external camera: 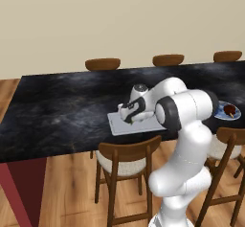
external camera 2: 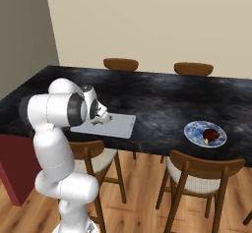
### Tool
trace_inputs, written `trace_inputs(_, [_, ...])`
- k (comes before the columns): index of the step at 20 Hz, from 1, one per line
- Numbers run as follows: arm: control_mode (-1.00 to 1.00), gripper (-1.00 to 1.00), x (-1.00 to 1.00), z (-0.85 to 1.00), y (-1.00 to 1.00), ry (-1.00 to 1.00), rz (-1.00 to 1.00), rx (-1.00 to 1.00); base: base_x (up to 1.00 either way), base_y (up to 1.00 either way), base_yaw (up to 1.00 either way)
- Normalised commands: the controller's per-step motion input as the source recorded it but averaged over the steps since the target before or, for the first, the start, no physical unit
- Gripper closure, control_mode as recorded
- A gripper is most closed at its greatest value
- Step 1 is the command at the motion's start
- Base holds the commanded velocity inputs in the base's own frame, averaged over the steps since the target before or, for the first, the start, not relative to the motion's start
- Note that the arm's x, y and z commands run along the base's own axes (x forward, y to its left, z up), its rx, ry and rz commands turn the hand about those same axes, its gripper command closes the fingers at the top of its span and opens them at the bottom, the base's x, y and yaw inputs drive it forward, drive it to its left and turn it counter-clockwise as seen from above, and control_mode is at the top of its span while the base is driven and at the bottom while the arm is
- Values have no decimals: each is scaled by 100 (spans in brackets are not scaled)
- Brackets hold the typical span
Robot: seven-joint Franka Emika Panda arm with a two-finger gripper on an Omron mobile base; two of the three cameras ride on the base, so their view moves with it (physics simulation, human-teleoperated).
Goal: Create a steak meal by picking up the steak and asparagus from the tray and placing them on the plate. Leave the cherry on the tray.
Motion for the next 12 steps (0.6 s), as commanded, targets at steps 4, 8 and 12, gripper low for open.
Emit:
trace_inputs(4, [-100,-100,40,-41,2,0,0,0,0,0,0])
trace_inputs(8, [-100,-100,40,-34,0,0,0,0,0,0,0])
trace_inputs(12, [-100,100,20,-43,0,0,0,0,0,0,0])
